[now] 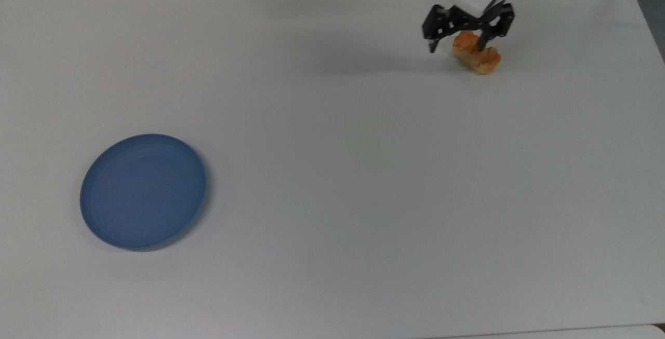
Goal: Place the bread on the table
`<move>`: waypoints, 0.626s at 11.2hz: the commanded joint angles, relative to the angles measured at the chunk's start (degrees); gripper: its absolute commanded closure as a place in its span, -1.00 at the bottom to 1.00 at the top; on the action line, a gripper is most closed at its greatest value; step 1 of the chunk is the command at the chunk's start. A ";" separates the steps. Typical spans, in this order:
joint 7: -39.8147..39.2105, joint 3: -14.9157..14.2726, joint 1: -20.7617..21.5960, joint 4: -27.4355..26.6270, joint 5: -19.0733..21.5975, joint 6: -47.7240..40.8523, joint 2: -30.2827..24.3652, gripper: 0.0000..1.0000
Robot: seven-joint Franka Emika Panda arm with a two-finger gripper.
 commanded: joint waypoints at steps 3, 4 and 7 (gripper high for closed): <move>-22.78 -12.63 -7.25 3.90 7.10 -8.18 -6.59 -1.00; -26.28 -13.96 -9.87 3.90 7.27 -10.19 -8.34 -1.00; -30.36 -14.32 -19.10 3.99 7.19 -15.83 -14.84 -1.00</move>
